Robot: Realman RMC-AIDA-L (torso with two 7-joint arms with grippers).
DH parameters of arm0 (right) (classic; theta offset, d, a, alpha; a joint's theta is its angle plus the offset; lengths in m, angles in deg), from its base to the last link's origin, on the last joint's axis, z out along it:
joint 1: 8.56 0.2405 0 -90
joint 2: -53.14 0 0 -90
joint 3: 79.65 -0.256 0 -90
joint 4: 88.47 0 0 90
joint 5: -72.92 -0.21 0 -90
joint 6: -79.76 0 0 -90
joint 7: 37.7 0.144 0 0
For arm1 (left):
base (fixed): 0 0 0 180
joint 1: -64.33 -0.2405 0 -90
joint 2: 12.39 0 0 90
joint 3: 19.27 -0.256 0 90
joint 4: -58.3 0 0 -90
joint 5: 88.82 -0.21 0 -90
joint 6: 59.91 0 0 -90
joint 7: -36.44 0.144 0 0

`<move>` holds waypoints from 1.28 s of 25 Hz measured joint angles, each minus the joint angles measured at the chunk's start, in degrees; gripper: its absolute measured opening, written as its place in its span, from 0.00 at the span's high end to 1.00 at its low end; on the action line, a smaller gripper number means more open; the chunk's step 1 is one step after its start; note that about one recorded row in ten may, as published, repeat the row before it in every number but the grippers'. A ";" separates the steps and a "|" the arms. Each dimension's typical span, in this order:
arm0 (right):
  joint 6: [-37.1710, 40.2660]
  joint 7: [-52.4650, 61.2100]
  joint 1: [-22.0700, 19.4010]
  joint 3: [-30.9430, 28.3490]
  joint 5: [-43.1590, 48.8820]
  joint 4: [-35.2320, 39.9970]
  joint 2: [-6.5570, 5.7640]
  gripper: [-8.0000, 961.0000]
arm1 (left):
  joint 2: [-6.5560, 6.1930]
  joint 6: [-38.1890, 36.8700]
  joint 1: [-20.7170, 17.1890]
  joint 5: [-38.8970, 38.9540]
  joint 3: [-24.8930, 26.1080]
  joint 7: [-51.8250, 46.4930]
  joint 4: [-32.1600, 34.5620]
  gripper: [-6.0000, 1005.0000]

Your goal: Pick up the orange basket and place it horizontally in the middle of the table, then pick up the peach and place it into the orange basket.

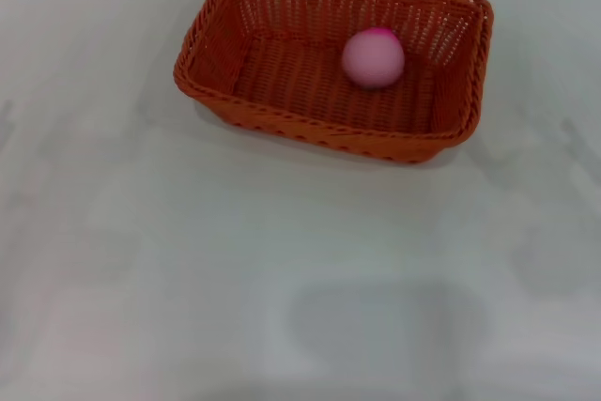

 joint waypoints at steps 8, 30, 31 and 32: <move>0.84 -6.24 0.43 -3.53 -0.33 -4.00 0.12 0.19 | -0.04 -0.03 0.28 3.58 0.03 2.08 2.16 0.33; 1.83 -16.55 1.48 -3.49 -3.09 -10.25 0.37 0.19 | 0.00 2.65 0.49 8.50 -0.05 3.43 5.47 0.33; 1.71 -17.86 1.39 -3.40 -3.04 -11.18 0.36 0.19 | -0.03 2.66 0.50 8.53 -0.11 3.49 5.48 0.33; 1.49 -19.35 1.29 -3.27 -2.90 -12.31 0.37 0.19 | -0.03 2.67 0.50 8.53 -0.15 3.52 5.48 0.33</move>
